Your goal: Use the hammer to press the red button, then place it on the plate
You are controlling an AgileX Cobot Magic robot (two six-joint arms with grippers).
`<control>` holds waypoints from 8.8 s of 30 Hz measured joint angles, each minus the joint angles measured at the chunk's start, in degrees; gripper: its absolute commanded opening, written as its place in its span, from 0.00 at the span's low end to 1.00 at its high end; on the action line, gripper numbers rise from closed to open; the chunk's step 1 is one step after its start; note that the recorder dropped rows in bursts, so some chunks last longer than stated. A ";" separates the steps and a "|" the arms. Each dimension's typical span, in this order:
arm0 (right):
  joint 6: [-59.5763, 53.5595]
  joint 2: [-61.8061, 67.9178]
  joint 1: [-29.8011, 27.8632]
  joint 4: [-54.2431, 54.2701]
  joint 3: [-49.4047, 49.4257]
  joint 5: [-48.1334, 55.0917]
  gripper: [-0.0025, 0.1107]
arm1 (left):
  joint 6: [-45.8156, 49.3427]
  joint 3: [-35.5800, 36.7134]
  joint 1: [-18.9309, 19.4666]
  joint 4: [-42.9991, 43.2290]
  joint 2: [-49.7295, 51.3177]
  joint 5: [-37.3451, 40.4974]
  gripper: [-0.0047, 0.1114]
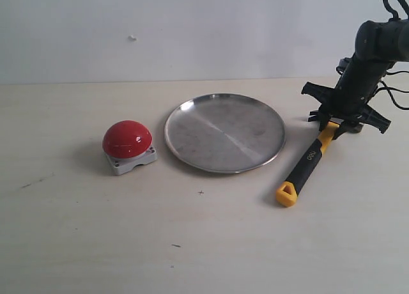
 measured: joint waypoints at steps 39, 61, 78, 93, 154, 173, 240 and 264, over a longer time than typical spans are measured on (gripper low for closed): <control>0.09 0.00 0.00 -0.11 0.00 0.64 0.02 | 0.00 0.00 0.00 0.00 0.00 0.00 0.05; -21.59 0.00 0.00 -3.14 -0.21 4.37 0.02 | 0.00 0.00 0.00 0.00 0.00 0.00 0.05; -36.56 -4.74 0.00 1.63 0.12 9.23 0.02 | 0.00 0.00 0.00 0.00 0.00 0.00 0.05; -67.46 -22.38 -0.13 40.55 23.84 4.03 0.02 | 0.00 0.00 0.00 0.00 0.00 0.00 0.05; -117.01 -30.85 13.66 94.35 51.60 11.61 0.02 | 0.00 0.00 0.00 0.08 0.00 0.00 0.05; -115.19 -30.85 14.22 94.10 50.91 12.80 0.02 | 0.00 0.00 0.00 0.08 0.00 0.00 0.05; -109.52 -30.85 14.32 94.23 43.44 0.80 0.02 | -91.62 -17.75 -1.12 64.63 26.63 -32.54 0.04; -104.63 -30.85 14.32 94.34 39.71 -8.74 0.02 | -110.23 -40.24 -4.71 90.26 74.73 -60.51 0.49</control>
